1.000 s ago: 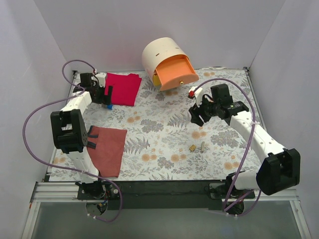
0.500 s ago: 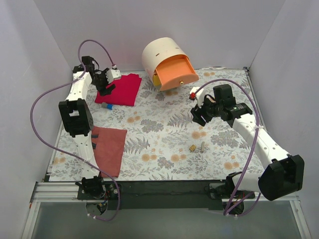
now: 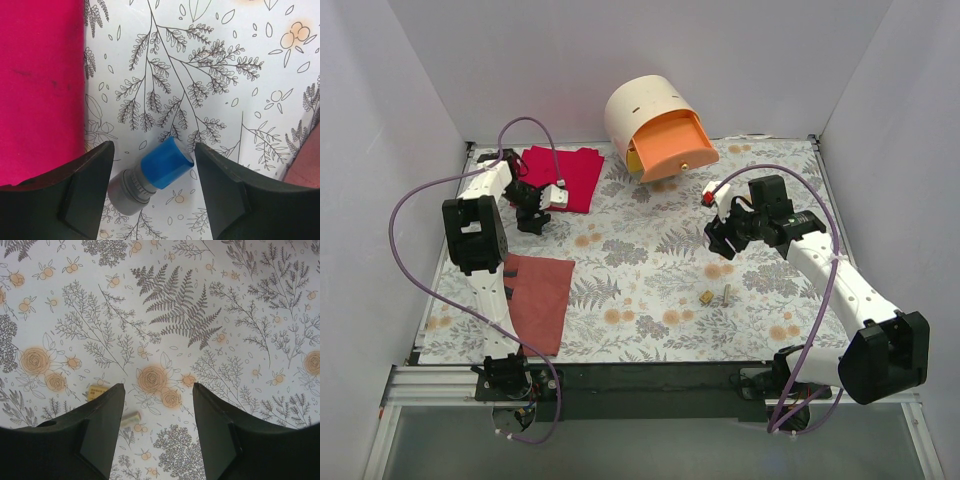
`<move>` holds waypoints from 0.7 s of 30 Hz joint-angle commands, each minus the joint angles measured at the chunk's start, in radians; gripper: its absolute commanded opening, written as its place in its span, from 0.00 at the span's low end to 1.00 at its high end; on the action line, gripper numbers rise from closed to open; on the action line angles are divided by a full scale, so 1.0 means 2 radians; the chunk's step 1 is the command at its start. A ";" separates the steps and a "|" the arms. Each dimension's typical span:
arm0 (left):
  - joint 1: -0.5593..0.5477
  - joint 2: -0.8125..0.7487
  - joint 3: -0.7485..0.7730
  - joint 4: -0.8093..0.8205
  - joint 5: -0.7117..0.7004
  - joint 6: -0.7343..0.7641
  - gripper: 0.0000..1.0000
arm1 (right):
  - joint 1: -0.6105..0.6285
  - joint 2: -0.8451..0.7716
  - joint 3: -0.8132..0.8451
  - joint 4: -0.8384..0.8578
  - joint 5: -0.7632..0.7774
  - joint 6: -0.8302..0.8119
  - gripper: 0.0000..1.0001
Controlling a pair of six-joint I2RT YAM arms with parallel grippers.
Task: Sort the stationery into containers
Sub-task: Pick up the stationery from the center of the board.
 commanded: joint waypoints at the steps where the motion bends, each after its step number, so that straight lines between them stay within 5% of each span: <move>1: -0.005 -0.043 -0.006 0.010 -0.004 0.028 0.65 | -0.003 0.004 0.010 0.001 -0.011 0.001 0.65; 6: -0.006 -0.043 -0.013 0.000 -0.038 0.045 0.58 | -0.004 0.014 0.018 0.001 -0.012 -0.001 0.65; 9: -0.006 -0.045 -0.023 0.002 -0.058 0.056 0.43 | -0.003 0.019 0.021 0.002 -0.015 -0.001 0.64; 10: -0.006 -0.046 -0.024 0.005 -0.060 0.055 0.30 | -0.004 0.021 0.021 0.003 -0.015 0.000 0.64; 16: -0.016 -0.070 -0.016 0.002 -0.031 0.048 0.02 | -0.005 0.018 0.025 0.002 -0.009 -0.001 0.63; 21: -0.055 -0.142 0.005 -0.016 0.033 0.026 0.00 | -0.006 0.005 0.019 0.001 -0.002 0.002 0.63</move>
